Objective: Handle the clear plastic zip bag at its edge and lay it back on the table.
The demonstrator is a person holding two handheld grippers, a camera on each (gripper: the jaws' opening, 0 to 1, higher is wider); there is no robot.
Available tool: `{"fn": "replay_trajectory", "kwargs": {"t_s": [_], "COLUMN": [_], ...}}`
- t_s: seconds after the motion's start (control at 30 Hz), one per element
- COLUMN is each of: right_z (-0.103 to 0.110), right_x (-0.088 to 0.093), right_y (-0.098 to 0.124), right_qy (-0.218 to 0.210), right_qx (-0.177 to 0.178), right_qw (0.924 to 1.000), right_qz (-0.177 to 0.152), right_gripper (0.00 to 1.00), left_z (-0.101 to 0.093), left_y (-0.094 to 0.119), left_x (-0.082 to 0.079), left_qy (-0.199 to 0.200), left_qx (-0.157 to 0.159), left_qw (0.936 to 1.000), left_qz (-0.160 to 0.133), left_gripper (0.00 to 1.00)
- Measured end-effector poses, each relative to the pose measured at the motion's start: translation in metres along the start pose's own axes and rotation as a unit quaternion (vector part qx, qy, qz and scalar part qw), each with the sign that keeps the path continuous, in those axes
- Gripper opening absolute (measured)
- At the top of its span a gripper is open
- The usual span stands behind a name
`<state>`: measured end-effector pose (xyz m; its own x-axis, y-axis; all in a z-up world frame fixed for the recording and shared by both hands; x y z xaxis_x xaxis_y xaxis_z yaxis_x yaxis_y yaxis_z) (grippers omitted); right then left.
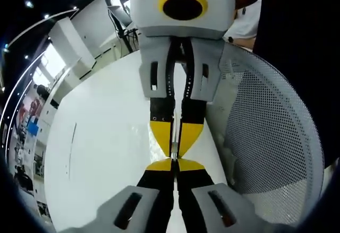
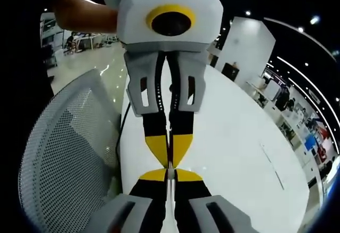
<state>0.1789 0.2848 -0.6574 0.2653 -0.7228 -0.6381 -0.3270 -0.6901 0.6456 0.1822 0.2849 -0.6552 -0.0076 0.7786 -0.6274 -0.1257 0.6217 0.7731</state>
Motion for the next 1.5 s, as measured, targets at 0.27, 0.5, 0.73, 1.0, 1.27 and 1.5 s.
{"fn": "replay_trajectory", "kwargs": {"t_s": [0.27, 0.5, 0.73, 1.0, 1.27, 1.5], "right_z": [-0.0009, 0.0001, -0.0009, -0.0008, -0.0017, -0.0021], "right_x": [-0.0009, -0.0019, -0.0016, -0.0017, -0.0035, -0.0042], "right_y": [-0.0009, -0.0022, -0.0007, -0.0001, 0.0001, 0.0004], "right_qy": [0.006, 0.006, 0.007, 0.005, 0.004, 0.004], "right_qx": [0.004, 0.001, 0.001, 0.001, 0.003, 0.003], "right_qw": [1.0, 1.0, 1.0, 1.0, 1.0, 1.0], "right_qz": [0.001, 0.001, 0.001, 0.0, -0.002, -0.003], "right_gripper": [0.0, 0.0, 0.0, 0.0, 0.0, 0.0], "left_z": [0.0021, 0.0016, 0.0024, 0.002, 0.0027, 0.003], "left_y": [0.0005, 0.0017, 0.0032, 0.0038, 0.0061, 0.008], "left_x": [0.002, 0.0041, 0.0035, 0.0023, 0.0026, 0.0028], "left_qy": [0.002, 0.003, 0.006, 0.006, 0.007, 0.006], "left_qx": [-0.001, 0.0, -0.001, 0.001, 0.001, 0.001], "left_qw": [1.0, 1.0, 1.0, 1.0, 0.9999, 0.9999], "left_qz": [-0.004, -0.003, -0.006, -0.007, -0.009, -0.009], "left_gripper": [0.0, 0.0, 0.0, 0.0, 0.0, 0.0]}}
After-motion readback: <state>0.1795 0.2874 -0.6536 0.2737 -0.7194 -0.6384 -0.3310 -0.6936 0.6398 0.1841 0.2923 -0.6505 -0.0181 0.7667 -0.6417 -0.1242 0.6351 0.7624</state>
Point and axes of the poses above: the point that each gripper's makers call its tool centre point, and the gripper's own axes: y roughly backward along the fingers, z roughly to its left, x roughly out of its underside, the point moved 1 cm from there along y, roughly backward along the fingers, and after that the axes turned 14 degrees about y, right-handed, at the moved point
